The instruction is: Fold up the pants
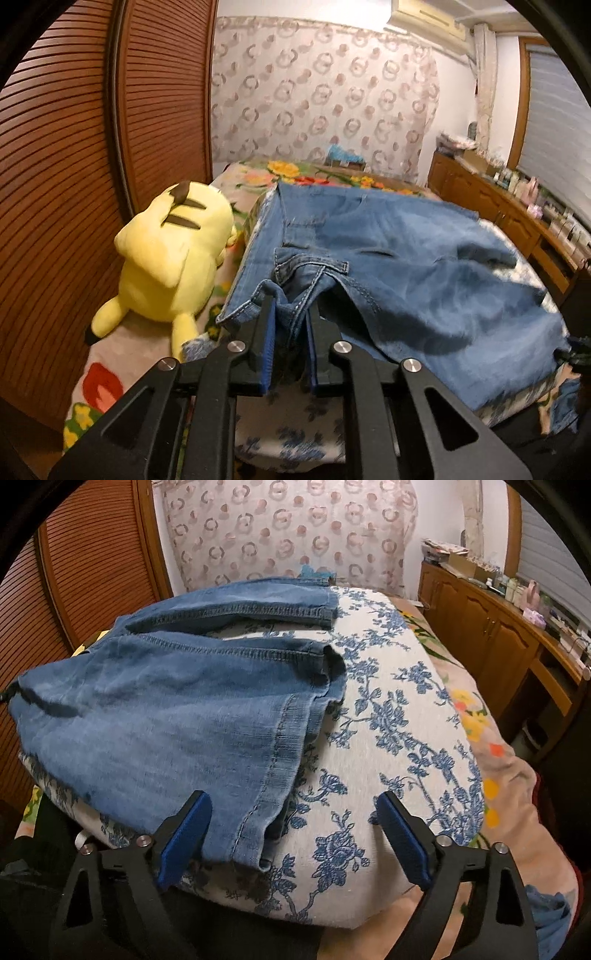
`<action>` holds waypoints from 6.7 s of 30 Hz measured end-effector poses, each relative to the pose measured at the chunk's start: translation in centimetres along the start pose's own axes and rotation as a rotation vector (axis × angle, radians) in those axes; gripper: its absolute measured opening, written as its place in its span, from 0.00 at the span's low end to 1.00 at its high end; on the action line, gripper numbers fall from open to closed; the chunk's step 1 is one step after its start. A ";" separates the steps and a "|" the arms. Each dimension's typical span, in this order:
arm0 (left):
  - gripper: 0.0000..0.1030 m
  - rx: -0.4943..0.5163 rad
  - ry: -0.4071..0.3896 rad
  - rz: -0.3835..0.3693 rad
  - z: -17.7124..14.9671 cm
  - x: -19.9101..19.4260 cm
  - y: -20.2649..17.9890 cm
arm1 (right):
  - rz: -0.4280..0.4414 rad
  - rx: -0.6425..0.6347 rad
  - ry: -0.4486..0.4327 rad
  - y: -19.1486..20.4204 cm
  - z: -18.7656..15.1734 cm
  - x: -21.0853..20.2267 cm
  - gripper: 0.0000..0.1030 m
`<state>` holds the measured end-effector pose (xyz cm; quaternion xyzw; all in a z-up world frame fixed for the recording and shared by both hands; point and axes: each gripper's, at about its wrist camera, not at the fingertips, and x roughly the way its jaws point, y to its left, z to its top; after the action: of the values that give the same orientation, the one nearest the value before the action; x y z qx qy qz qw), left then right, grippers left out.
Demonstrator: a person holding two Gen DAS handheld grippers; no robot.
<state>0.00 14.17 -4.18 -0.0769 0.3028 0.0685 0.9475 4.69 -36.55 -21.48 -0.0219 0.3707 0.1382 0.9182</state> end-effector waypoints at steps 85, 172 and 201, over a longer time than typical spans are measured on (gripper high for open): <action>0.15 0.016 -0.028 0.042 19.3 22.1 -1.8 | 0.010 -0.116 -0.292 0.1 23.0 8.3 0.02; 0.75 0.170 0.084 -0.165 9.8 16.8 -11.1 | 0.020 -0.030 0.070 -2.8 26.5 3.2 0.38; 0.75 0.135 0.107 -0.113 8.1 15.7 -8.9 | 0.029 0.052 0.027 -2.2 21.4 -1.0 0.22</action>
<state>18.84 8.34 -5.92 -0.0336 0.3520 -0.0096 0.9353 19.01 -35.83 -5.40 0.0056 0.3866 0.1417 0.9113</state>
